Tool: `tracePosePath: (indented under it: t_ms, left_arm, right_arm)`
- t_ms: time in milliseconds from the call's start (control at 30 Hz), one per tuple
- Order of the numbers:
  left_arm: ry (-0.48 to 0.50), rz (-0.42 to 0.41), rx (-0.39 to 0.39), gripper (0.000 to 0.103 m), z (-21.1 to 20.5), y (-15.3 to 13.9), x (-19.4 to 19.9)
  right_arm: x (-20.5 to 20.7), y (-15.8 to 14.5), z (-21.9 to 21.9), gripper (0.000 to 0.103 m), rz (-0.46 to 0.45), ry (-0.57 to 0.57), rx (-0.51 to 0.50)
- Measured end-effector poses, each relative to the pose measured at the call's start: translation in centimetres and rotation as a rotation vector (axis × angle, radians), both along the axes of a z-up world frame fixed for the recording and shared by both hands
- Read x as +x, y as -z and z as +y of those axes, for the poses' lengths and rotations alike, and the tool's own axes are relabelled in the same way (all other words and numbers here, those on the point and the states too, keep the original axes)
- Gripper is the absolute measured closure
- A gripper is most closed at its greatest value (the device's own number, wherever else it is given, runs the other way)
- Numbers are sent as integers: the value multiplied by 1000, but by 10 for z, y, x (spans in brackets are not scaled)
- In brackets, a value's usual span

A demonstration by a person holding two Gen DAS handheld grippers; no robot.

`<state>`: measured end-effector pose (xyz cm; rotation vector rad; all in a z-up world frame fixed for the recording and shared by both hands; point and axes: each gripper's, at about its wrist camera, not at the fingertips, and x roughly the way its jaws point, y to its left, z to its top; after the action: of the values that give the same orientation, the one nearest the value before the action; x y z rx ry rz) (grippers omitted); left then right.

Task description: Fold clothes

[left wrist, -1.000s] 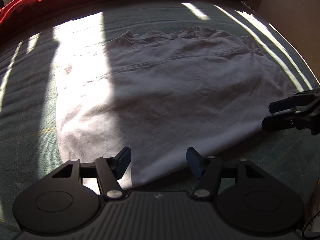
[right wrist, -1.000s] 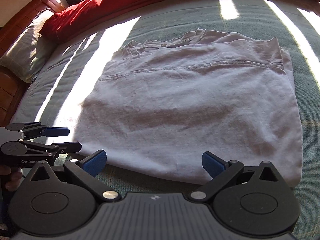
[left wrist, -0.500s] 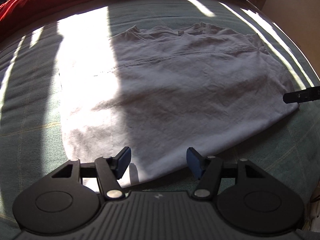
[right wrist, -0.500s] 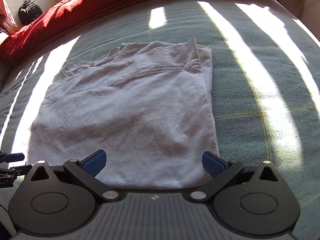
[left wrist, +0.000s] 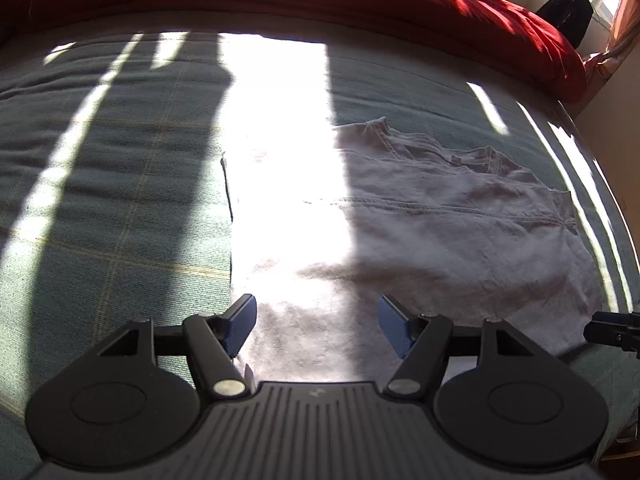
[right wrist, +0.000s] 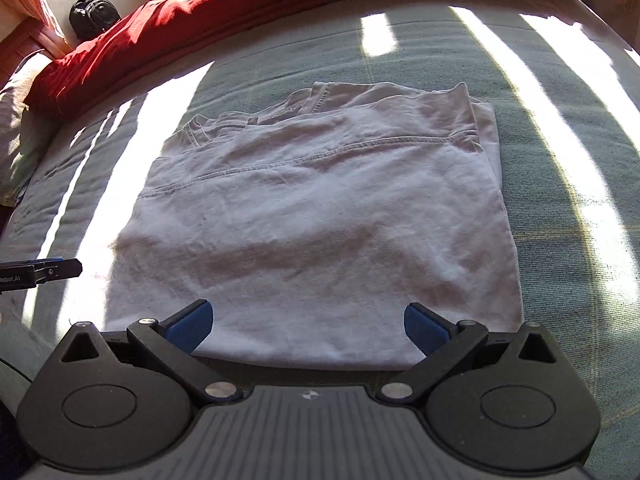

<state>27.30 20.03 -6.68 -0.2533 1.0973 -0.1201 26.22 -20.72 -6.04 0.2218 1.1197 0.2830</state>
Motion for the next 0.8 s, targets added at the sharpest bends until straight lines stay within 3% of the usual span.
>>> tracePosePath:
  t_ms: [167, 300, 500, 633, 800]
  left_arm:
    - [-202, 74, -247, 38, 56, 32, 11]
    - [-241, 132, -364, 38, 71, 56, 20]
    - [-143, 144, -377, 37, 71, 63, 39]
    - [-120, 139, -429, 37, 75, 69, 62]
    - [-86, 110, -436, 37, 70, 72, 102]
  right_arm:
    - [0, -1, 16, 0, 9, -30, 42]
    - [0, -2, 29, 0, 26, -54, 34]
    - [6, 2, 46, 0, 66, -68, 38]
    - [12, 1, 59, 0, 66, -67, 41]
    - [22, 3, 73, 0, 69, -60, 29]
